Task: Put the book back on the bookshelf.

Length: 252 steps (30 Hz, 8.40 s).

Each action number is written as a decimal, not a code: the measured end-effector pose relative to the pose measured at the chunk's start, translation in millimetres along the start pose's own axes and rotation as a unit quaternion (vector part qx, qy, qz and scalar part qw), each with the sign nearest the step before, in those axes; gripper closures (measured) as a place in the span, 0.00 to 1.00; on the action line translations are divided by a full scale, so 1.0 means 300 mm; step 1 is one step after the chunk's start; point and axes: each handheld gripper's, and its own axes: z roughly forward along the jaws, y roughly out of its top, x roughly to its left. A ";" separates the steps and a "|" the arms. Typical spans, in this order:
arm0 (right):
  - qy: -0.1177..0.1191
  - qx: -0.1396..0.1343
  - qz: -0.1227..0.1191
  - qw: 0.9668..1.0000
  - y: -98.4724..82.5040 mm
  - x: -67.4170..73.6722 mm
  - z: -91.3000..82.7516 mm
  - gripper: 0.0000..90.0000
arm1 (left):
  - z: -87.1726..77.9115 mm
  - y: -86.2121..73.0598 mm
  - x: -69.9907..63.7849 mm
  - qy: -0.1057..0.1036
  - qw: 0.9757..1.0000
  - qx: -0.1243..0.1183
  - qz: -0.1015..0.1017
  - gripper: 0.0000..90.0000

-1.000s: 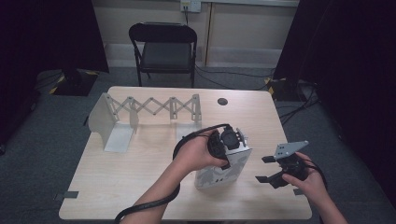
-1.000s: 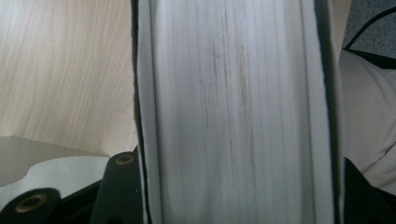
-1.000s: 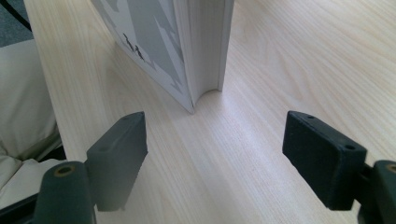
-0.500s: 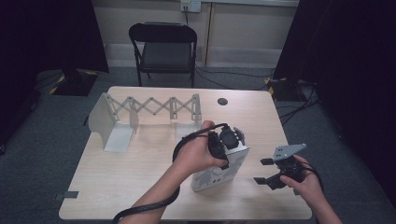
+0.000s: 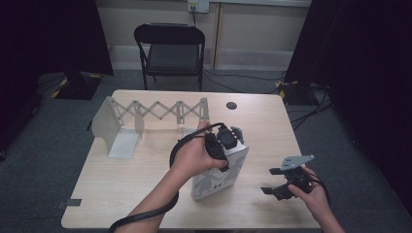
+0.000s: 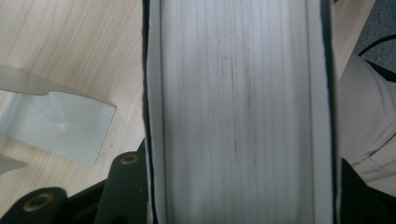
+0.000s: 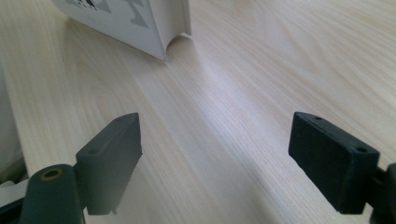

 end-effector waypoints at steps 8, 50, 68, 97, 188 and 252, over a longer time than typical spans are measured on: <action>-0.020 0.005 0.018 1.000 -0.046 -0.012 0.031 0.18 | -0.021 -0.013 0.018 0.005 1.000 -0.008 -0.013 0.57; -0.078 -0.022 0.020 0.997 -0.132 0.008 0.110 0.16 | -0.075 -0.131 0.147 0.023 0.995 -0.011 -0.098 0.57; -0.082 -0.036 0.024 0.996 -0.144 0.012 0.110 0.16 | -0.093 -0.160 0.179 0.029 0.993 -0.009 -0.118 0.57; -0.081 -0.037 0.025 0.996 -0.144 0.012 0.110 0.16 | -0.121 -0.219 0.240 0.042 0.984 -0.005 -0.172 0.57; -0.081 -0.036 0.024 0.996 -0.144 0.012 0.110 0.16 | -0.124 -0.153 0.354 0.070 0.960 -0.014 -0.271 0.58; -0.080 -0.037 0.025 0.996 -0.145 0.012 0.110 0.16 | -0.101 -0.074 0.460 0.096 0.939 -0.015 -0.331 0.58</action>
